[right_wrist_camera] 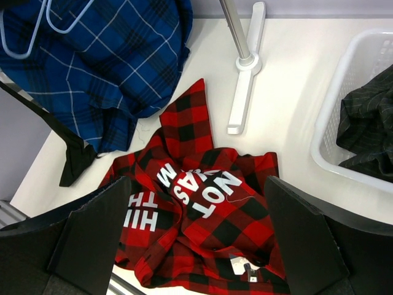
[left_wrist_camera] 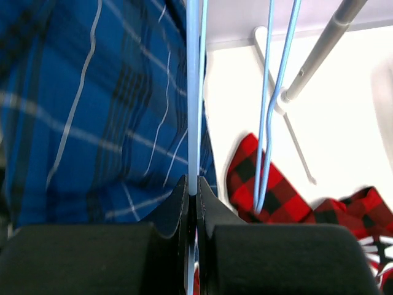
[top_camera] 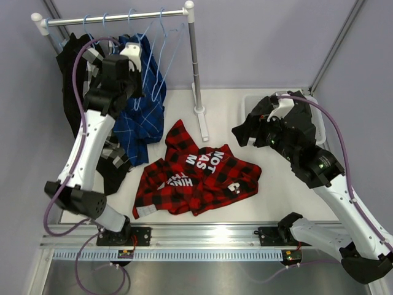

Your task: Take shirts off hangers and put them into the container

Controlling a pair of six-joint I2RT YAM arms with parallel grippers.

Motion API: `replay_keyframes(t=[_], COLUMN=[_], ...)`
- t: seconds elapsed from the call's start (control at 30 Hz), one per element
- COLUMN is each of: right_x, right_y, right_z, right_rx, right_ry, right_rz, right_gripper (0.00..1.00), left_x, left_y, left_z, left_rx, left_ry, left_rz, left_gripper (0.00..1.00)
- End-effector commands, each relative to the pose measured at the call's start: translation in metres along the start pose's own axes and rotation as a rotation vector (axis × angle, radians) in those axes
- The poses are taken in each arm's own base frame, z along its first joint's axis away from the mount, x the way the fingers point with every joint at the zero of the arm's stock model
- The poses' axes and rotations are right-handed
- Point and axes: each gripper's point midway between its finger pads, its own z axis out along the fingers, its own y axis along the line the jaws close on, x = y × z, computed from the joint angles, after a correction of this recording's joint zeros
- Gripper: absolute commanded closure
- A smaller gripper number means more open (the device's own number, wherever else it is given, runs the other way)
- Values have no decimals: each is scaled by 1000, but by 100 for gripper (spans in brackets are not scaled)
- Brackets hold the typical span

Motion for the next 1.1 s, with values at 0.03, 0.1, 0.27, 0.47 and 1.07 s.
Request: replay_keyframes(t=[0.03, 0.1, 0.27, 0.47, 1.07], right_x=[2, 8, 15, 20, 79], right_y=[-1, -2, -2, -6, 0], right_z=[-4, -3, 2, 8, 44], right_rx=[-16, -23, -24, -6, -90], right_ry=[-5, 7, 35, 53, 231], right_rz=[-48, -56, -57, -63, -256], right_gripper=[1, 1, 0, 1, 1], left_x=[-51, -68, -75, -55, -57], left_y=[1, 4, 13, 10, 16], left_z=[13, 17, 50, 86, 6], left_rx=[15, 5, -10, 12, 10], left_ry=[-113, -146, -136, -72, -131], left_rz=[10, 5, 22, 37, 5], left_gripper=[100, 100, 100, 100, 27])
